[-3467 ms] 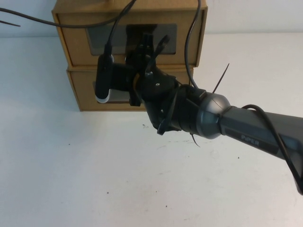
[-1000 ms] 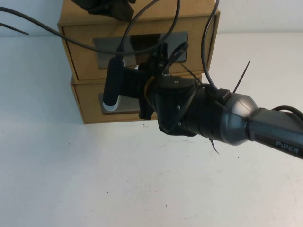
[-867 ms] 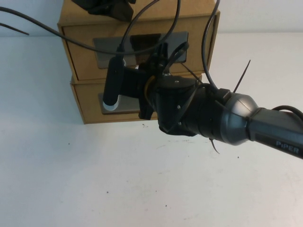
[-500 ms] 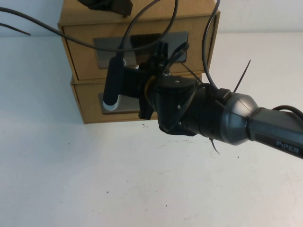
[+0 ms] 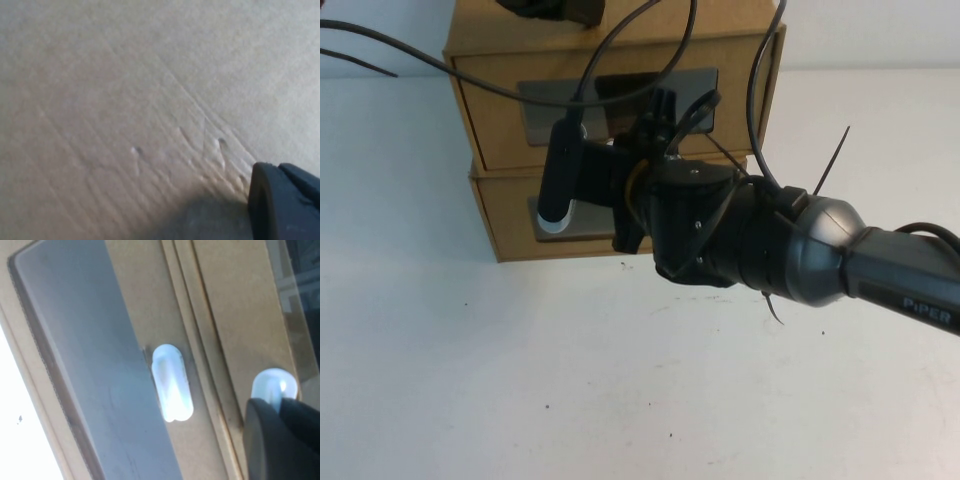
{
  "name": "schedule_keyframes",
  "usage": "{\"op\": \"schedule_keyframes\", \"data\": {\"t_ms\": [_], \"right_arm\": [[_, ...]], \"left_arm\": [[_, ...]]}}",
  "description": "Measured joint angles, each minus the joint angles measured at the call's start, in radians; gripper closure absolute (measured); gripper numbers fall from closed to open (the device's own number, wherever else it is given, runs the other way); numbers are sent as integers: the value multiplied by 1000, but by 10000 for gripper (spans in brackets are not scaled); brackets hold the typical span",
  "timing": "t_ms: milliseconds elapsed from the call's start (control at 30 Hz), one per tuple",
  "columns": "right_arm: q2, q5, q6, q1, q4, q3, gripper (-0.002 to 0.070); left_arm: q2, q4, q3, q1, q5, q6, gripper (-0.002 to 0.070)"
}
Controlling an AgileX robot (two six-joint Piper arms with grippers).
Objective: Open the shoe box
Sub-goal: 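Pull the top drawer of the cardboard box fully open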
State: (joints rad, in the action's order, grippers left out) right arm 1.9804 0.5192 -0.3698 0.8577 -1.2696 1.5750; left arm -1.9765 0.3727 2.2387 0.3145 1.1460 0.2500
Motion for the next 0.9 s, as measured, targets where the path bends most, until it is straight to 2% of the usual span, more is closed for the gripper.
{"op": "schedule_keyframes", "data": {"t_ms": [267, 667, 900], "right_arm": [[-5, 26, 29, 16, 8, -12, 668], [-157, 26, 29, 69, 45, -195, 669], [-281, 48, 29, 132, 144, -316, 669]], "left_arm": [[-7, 9, 6, -4, 15, 2, 680], [-9, 35, 7, -10, 41, 2, 680], [-11, 46, 7, -10, 47, 0, 680]]}}
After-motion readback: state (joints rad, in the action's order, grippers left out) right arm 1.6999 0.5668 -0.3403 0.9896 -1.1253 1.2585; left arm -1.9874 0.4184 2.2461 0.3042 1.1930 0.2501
